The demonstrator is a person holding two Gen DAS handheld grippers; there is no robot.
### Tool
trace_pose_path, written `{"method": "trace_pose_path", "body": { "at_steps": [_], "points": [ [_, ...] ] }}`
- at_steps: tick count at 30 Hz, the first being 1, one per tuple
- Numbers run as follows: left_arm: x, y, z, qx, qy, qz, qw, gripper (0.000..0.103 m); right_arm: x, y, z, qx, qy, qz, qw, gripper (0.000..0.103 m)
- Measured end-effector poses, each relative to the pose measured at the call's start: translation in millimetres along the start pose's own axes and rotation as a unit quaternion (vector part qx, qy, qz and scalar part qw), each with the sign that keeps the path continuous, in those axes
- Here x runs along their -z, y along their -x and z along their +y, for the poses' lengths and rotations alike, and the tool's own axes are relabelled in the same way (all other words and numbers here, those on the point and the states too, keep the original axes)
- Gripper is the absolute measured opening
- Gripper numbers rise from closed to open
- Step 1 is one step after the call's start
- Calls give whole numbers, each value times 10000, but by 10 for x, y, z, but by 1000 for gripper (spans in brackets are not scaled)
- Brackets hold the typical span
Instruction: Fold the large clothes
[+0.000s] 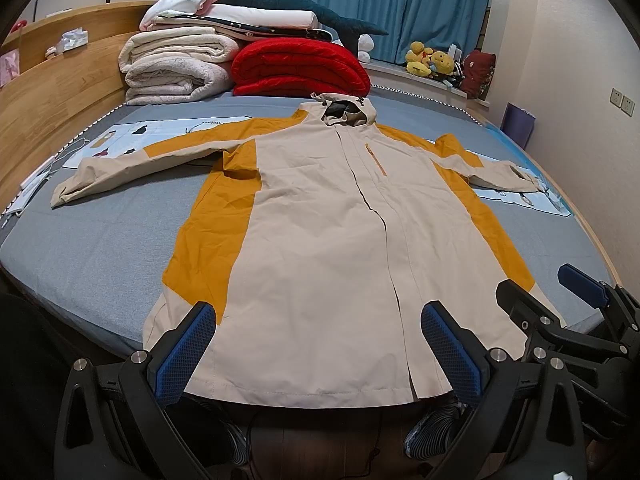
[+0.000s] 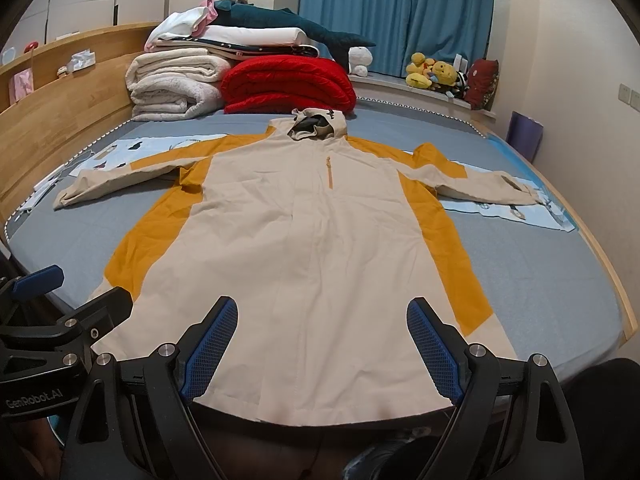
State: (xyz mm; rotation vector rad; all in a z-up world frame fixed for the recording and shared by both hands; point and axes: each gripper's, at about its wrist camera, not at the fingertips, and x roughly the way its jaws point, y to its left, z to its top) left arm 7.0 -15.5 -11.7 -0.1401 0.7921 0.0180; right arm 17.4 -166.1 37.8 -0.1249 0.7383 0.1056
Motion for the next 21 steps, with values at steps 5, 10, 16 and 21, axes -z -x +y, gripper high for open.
{"method": "trace_pose_path", "body": {
  "at_steps": [5,10,16,21],
  "points": [
    [2,0,0,1,-2,-4,10000,102,1,0,-12,-5,-8,5,10000,87],
    [0,-1,-3,1,-2,-1,10000,102,-2,0,-7,-4,-8,6,10000,87],
    [2,-1,-1,1,2,5,10000,102,-5,-1,-15,-11,-16,11,10000,87],
    [3,5,-16,-4,-4,2,10000,102,-2,-2,-21,-7,-17,20,10000,87]
  ]
}}
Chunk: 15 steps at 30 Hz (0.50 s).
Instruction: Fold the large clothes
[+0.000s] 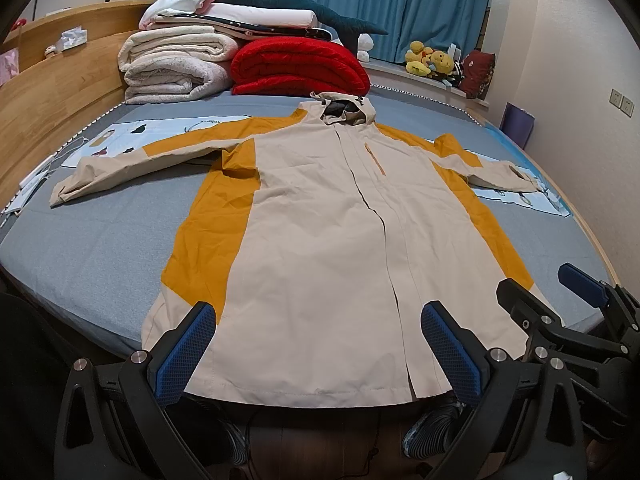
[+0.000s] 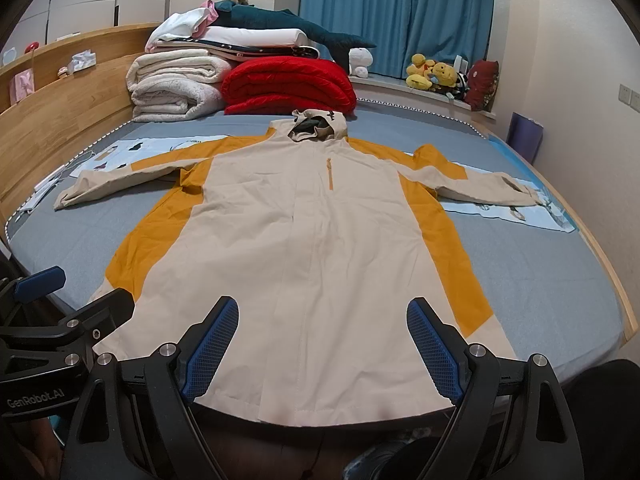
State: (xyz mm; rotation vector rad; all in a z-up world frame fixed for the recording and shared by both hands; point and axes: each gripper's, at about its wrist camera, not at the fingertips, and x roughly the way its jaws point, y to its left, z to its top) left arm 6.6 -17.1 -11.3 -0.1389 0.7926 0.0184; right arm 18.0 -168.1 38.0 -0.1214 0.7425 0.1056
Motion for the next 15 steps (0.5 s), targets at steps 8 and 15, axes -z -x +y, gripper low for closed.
{"method": "trace_pose_path", "body": {
  "at_steps": [8,15],
  "points": [
    [-16,9,0,-11,-31,9,10000,97,-10,-11,-8,-30,-74,-2,10000,86],
    [-248,94,63,-146,136,140,9997,68,-151,32,-28,-14,-395,-105,9992,83]
  ]
}}
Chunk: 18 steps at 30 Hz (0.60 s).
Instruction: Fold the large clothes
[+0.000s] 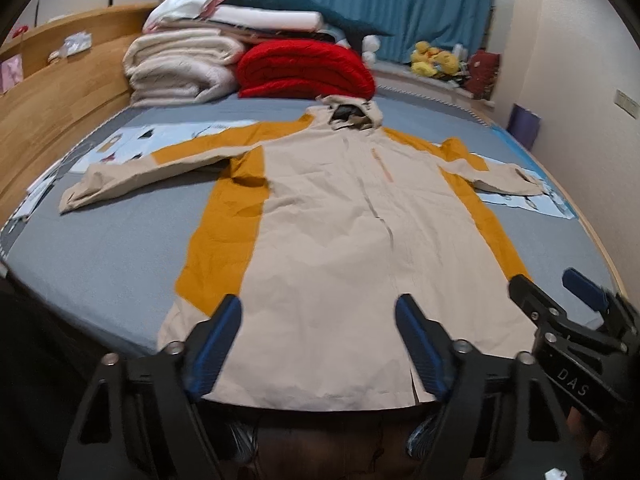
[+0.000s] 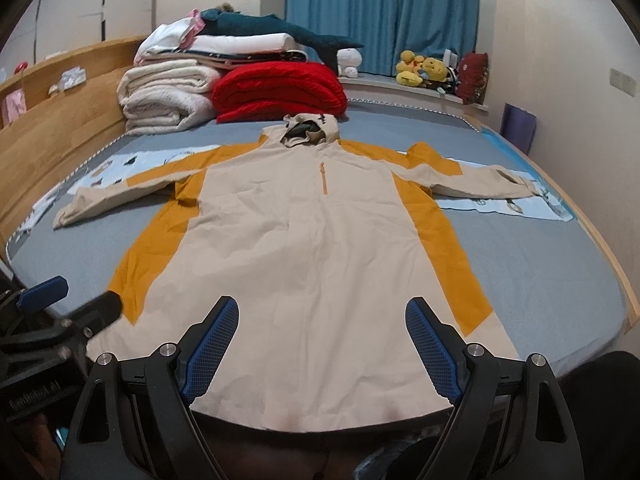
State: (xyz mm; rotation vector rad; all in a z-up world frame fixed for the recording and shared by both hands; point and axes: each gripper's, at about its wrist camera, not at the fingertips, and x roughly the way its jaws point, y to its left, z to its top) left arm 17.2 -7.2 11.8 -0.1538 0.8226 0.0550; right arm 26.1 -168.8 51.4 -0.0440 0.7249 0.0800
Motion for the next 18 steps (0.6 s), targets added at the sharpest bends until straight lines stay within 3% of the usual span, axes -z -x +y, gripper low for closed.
{"method": "trace_pose_path", "body": {
  "at_steps": [4,7,11,18],
  "points": [
    [-222,151,104,9,171,-185,9997,60,-105,63,-76,-105,-190,-230,9995,79],
    [-384,150,162,10,54,-374,9993,41,-218,101,-81,-151,-106,-420,9989,78],
    [-742,-28,350,51,-8,-343,9994,15,-464,91,-77,-344,90,-592,9976,78],
    [-1519,-442,731,40,-288,-592,9978,14,-1314,-313,-60,-637,334,-809,9941,78]
  ]
}}
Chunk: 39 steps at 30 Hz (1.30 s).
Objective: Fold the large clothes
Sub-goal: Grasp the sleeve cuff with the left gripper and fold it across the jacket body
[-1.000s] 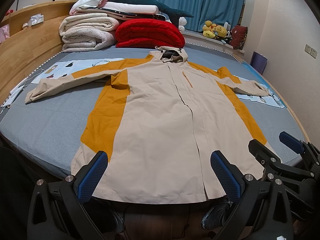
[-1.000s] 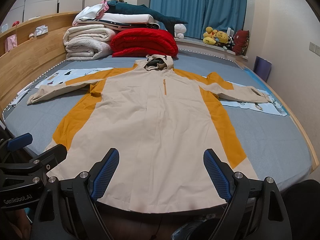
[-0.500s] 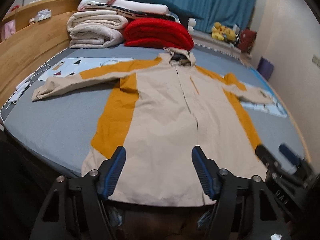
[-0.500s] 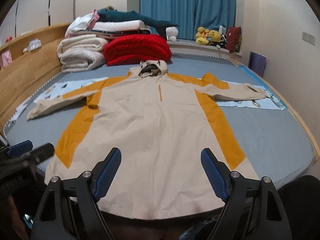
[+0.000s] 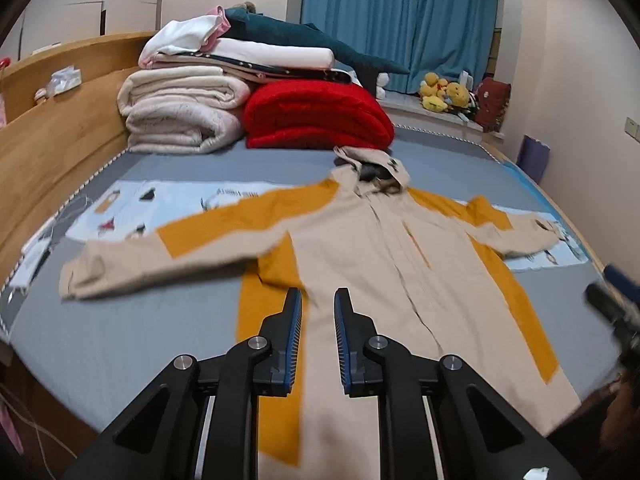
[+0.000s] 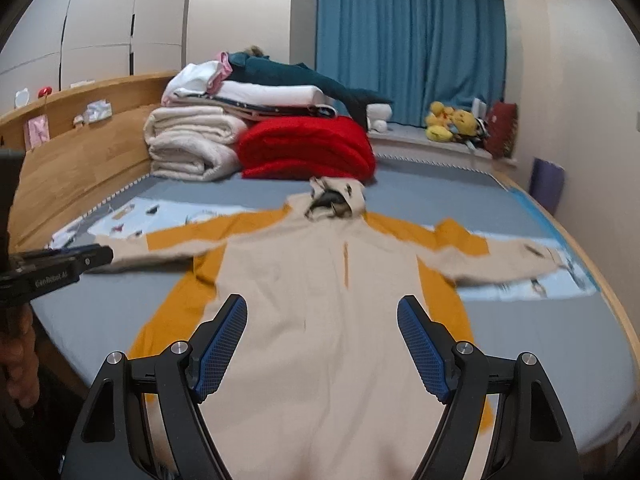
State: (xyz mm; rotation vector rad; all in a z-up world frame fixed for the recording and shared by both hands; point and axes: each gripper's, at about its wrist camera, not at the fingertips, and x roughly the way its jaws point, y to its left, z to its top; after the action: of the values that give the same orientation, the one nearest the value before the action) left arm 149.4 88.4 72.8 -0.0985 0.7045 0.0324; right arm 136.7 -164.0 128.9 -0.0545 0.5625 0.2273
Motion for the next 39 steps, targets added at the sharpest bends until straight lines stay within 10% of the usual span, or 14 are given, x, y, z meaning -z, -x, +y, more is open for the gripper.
{"method": "trace_pose_path", "body": {
  "at_steps": [10,20,39],
  "points": [
    [-508,-1141,1267,-884,503,267,9944,14,-1168,-1160,-156,-160,-77,-522,9985,56],
    [-92,-1839,2801,-2063,1768,1083,9563,25,-1039,-1950,-295,-96,-92,-187,9997,61],
    [755,-1991,4369,-2079,5296,1224,8132,39,-587,-2732,-296,-879,130,1374,9865,78]
  ]
}}
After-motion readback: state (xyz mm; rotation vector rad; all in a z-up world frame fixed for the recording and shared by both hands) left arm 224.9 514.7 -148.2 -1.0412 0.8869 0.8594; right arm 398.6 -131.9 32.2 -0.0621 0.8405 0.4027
